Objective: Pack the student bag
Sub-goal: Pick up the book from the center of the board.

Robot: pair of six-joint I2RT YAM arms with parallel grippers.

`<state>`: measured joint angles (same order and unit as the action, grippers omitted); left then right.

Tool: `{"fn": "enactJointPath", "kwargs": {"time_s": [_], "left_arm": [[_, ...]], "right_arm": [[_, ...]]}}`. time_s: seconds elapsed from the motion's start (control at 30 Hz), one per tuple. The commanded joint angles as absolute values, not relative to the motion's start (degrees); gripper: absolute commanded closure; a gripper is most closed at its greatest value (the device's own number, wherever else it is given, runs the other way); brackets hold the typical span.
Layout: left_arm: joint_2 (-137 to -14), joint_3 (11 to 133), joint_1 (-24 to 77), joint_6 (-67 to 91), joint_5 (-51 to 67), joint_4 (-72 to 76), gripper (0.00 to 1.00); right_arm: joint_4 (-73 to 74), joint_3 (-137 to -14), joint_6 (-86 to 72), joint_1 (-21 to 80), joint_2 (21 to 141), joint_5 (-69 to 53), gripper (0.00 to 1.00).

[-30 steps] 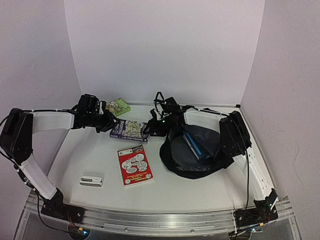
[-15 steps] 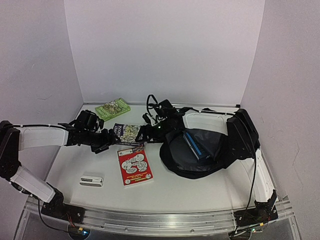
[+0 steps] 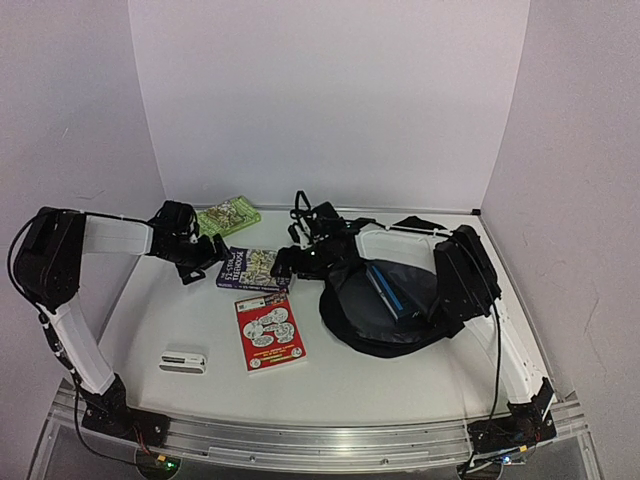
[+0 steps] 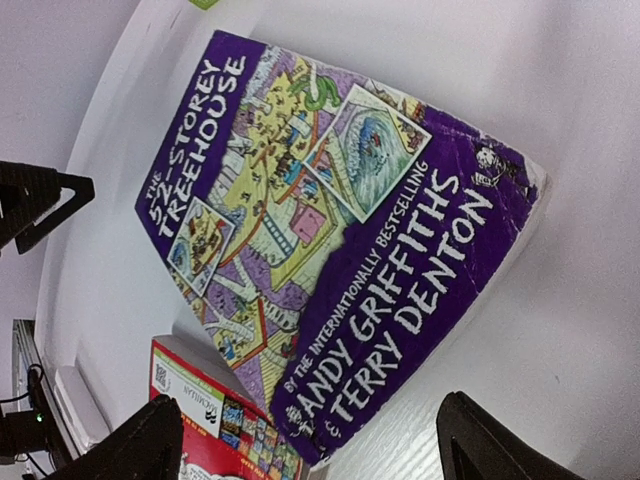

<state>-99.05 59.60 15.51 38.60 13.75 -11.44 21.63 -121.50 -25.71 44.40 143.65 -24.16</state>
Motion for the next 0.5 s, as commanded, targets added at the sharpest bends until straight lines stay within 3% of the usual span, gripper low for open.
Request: {"fn": "enactJointPath", "kwargs": {"time_s": [0.0, 0.07, 0.27, 0.37, 0.47], "left_arm": [[-104.36, 65.23, 15.12, 35.62, 18.32, -8.26, 0.01], [-107.14, 66.21, 15.06, 35.29, 20.49, -7.16, 0.03], [-111.20, 67.66, 15.21, 36.29, 25.34, -5.00, 0.27], [-109.69, 66.75, 15.29, 36.89, 26.36, -3.56, 0.41], [-106.98, 66.17, 15.70, 37.01, 26.48, -3.50, 0.49]], "right_arm": [[21.17, -124.69, -27.08, 44.39, 146.95, -24.20, 0.14], [21.18, -124.57, -27.28, 44.31, 147.41, -24.42, 0.16], [21.07, -124.91, -28.28, 43.92, 148.09, -25.68, 0.19], [21.02, -125.88, -28.26, 43.86, 148.11, -28.35, 0.26], [20.61, -126.76, -28.68, 43.94, 147.34, -31.74, 0.34]]}}
